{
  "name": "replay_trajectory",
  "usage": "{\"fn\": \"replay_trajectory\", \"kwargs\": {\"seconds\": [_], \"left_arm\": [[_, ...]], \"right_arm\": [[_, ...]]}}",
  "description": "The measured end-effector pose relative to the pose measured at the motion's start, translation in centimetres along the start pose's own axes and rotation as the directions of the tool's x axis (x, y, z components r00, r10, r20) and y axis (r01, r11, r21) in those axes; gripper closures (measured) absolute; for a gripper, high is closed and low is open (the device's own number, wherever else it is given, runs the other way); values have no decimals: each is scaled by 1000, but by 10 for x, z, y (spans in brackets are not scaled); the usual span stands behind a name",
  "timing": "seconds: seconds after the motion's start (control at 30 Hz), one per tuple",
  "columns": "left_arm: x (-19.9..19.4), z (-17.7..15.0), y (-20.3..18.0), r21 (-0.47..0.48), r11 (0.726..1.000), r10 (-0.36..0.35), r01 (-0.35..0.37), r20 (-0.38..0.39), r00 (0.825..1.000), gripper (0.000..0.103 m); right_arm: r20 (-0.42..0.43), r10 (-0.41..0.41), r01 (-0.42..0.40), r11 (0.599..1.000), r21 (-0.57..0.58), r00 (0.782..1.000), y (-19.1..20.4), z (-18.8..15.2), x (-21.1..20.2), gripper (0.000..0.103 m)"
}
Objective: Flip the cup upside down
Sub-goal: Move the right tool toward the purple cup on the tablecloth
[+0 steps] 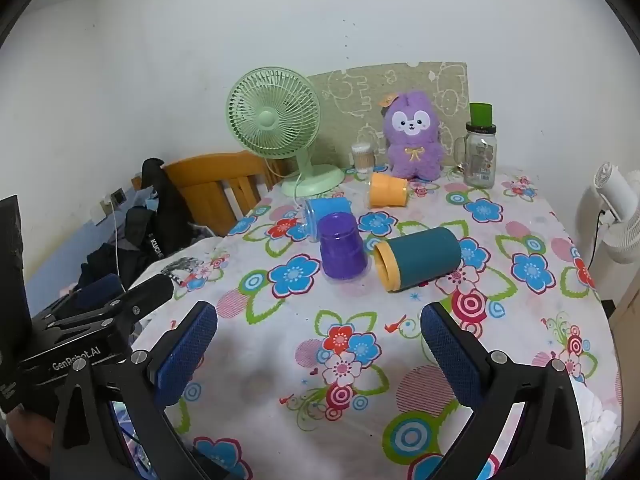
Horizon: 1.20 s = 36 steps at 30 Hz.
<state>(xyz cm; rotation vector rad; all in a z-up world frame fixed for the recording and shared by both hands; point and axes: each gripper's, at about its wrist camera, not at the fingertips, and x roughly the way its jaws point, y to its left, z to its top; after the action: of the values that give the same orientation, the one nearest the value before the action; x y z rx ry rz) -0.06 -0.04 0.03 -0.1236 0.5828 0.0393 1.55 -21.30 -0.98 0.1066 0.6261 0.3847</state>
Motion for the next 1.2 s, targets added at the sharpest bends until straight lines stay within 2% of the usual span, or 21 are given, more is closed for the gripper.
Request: {"fn": "replay_trajectory", "kwargs": {"seconds": [0.13,0.17,1.2], "left_arm": [[-6,-2,-5,13,1000,2,-3,23,1000,0],[-1,1,1,-27,1000,-10,9,-22,1000,0],[1,-5,3,-18,1000,-7,7,-28,1000,0]], "right_arm": [[1,2,-2,1000,-4,1000,1,-2,-1,0],[-12,-5,5,1000,-5,1000,2,-2,2,0],[-29,4,-3,1000,3,1000,4,-7,8,0]]}}
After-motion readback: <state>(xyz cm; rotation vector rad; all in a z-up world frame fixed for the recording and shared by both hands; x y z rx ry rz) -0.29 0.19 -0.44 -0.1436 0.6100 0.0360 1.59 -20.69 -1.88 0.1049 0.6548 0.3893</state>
